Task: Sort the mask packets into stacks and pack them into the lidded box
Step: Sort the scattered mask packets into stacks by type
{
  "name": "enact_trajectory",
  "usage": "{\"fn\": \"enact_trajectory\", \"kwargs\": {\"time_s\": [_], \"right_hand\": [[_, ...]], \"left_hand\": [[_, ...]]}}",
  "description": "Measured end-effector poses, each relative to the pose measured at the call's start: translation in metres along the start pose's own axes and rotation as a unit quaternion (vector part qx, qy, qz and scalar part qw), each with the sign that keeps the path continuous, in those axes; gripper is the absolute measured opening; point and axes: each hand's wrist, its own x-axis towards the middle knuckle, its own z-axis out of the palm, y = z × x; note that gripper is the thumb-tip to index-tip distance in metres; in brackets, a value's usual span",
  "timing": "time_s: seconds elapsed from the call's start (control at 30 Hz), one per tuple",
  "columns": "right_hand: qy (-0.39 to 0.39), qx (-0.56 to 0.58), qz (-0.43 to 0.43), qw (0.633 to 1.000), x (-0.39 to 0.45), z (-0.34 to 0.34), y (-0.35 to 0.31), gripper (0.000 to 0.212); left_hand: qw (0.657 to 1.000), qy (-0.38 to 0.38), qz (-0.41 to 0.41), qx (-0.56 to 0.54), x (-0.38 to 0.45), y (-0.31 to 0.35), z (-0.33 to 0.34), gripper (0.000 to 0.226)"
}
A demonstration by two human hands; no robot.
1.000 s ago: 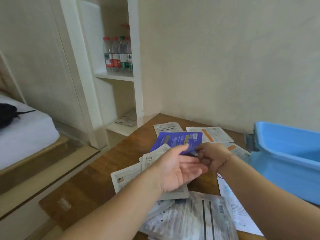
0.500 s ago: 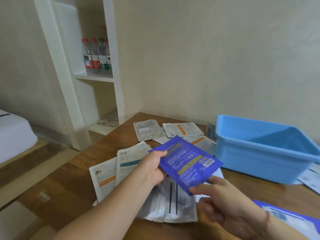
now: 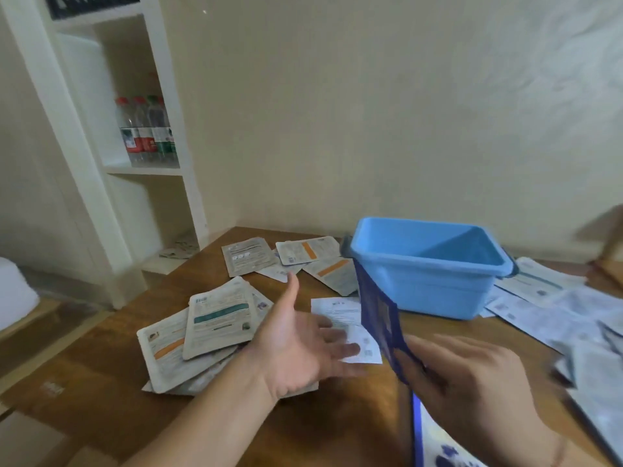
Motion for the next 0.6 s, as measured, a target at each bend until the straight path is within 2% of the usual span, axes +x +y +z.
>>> {"fn": "enact_trajectory", "kwargs": {"time_s": [0.07,0.1,0.13,0.2,0.27,0.3,0.37,0.4,0.43,0.47,0.53,0.57,0.6], "right_hand": [[0.007,-0.091,-0.139,0.986,-0.016,-0.006,0.003,0.019],[0.003,-0.132,-0.182,0.974,-0.022,-0.008,0.005,0.022],[0.003,-0.161,-0.21,0.964,-0.027,-0.009,0.005,0.025],[0.002,-0.183,-0.232,0.955,-0.033,-0.014,0.005,0.024],[-0.01,-0.137,-0.191,0.972,-0.039,-0.021,0.003,0.031],[-0.018,-0.082,-0.133,0.987,-0.042,-0.026,0.005,0.039],[0.0,0.016,0.06,0.998,-0.038,-0.04,0.011,0.044],[-0.003,0.058,0.185,0.981,-0.034,-0.045,0.018,0.04],[-0.033,0.132,0.302,0.944,-0.031,-0.05,0.028,0.035],[-0.076,0.239,0.39,0.886,-0.03,-0.051,0.038,0.03],[-0.139,0.426,0.485,0.751,-0.035,-0.051,0.055,0.028],[-0.15,0.464,0.5,0.716,-0.04,-0.052,0.059,0.029],[-0.152,0.477,0.509,0.7,-0.045,-0.052,0.062,0.029]], "left_hand": [[0.989,-0.146,-0.029,-0.01,-0.005,-0.01,0.004,0.111],[0.98,-0.192,-0.041,0.004,-0.007,-0.013,0.007,0.106],[0.977,-0.208,-0.043,0.018,-0.008,-0.017,0.009,0.096],[0.983,-0.172,-0.021,0.055,-0.008,-0.024,0.015,0.067],[0.986,-0.129,0.012,0.108,-0.01,-0.031,0.022,0.049],[0.986,-0.116,0.026,0.118,-0.011,-0.034,0.024,0.047],[0.984,-0.105,0.055,0.135,-0.011,-0.04,0.031,0.046],[0.982,-0.103,0.065,0.146,-0.01,-0.043,0.036,0.044],[0.98,-0.105,0.071,0.154,-0.009,-0.045,0.043,0.041],[0.979,-0.108,0.073,0.155,-0.006,-0.049,0.049,0.038],[0.978,-0.116,0.068,0.16,0.002,-0.058,0.063,0.033],[0.977,-0.122,0.06,0.164,0.006,-0.062,0.068,0.032],[0.976,-0.124,0.054,0.172,0.012,-0.065,0.071,0.031]]}}
